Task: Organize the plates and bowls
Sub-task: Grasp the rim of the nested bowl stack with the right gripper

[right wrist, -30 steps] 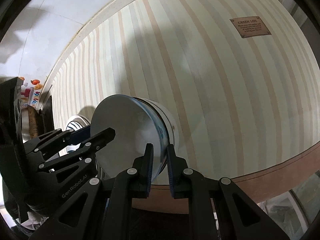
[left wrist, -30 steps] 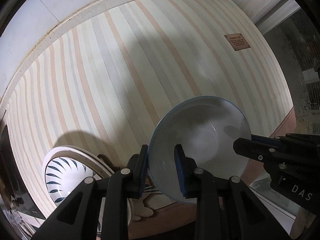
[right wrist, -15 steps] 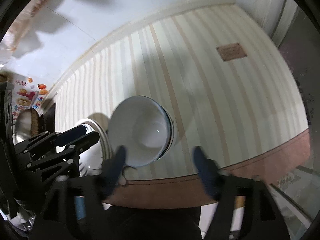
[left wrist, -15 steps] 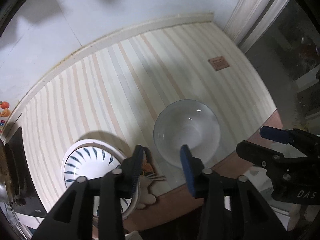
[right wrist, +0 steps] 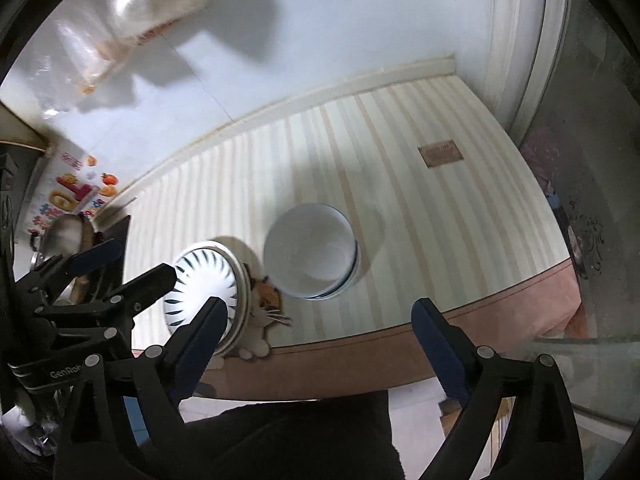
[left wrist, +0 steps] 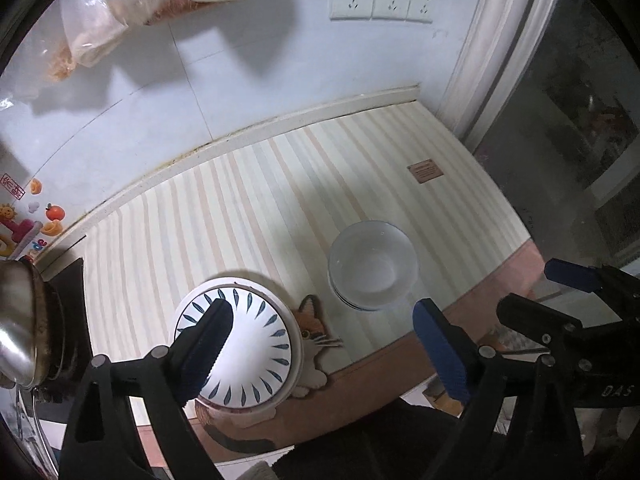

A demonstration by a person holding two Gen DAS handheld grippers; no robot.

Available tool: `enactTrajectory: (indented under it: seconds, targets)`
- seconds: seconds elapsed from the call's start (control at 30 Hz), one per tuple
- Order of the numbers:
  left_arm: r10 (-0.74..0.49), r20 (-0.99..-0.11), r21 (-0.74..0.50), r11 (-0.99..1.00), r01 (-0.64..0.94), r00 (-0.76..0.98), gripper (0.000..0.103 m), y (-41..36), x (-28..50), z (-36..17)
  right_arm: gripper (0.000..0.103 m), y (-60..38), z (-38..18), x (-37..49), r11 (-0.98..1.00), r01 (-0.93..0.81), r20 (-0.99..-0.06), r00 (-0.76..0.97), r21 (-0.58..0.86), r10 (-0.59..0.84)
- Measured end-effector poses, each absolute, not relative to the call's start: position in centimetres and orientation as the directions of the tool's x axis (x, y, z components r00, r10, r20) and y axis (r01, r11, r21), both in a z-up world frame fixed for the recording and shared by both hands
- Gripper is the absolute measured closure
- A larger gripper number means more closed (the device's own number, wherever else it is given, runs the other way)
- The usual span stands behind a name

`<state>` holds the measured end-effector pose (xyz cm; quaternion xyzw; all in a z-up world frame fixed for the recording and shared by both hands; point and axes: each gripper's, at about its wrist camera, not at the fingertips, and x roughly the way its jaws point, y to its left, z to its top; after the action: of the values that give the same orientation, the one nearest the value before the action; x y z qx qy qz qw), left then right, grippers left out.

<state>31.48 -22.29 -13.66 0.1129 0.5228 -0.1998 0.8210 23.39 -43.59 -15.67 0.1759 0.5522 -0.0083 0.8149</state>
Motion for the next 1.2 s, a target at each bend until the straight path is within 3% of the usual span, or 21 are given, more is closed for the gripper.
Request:
enactTrajectory:
  seconds: [0.3, 0.53, 0.77, 0.93, 1.2]
  targets:
    - [-0.236, -0.882, -0.028, 0.89, 0.456, 0.408, 0.01, -21.8, 29.6, -11.1, 0.005, -42.5, -11.9, 20.7, 0.953, 0.192, -0.889, 0.439, 0.234, 0.13]
    - [-0.264, -0.867, -0.056, 0.895, 0.443, 0.422, 0.001, -21.7, 29.8, -10.5, 0.005, -43.0, -10.6, 19.8, 0.954, 0.198, -0.884, 0.452, 0.227, 0.117]
    - [-0.327, -0.888, -0.163, 0.881, 0.443, 0.324, 0.0, -22.5, 32.3, -13.1, 0.004, -44.5, -11.1, 20.3, 0.947, 0.22, -0.883, 0.456, 0.233, 0.111]
    - [-0.309, -0.916, -0.188, 0.894, 0.407, 0.256, 0.0, -23.7, 36.1, -18.0, 0.004, -46.7, -14.8, 22.4, 0.919, 0.217, -0.874, 0.437, 0.33, 0.211]
    - [-0.284, -0.955, -0.241, 0.913, 0.329, 0.089, 0.001, -25.5, 41.7, -27.1, 0.004, -50.1, -27.4, 27.9, 0.771, 0.263, -0.804, 0.341, 0.58, 0.488]
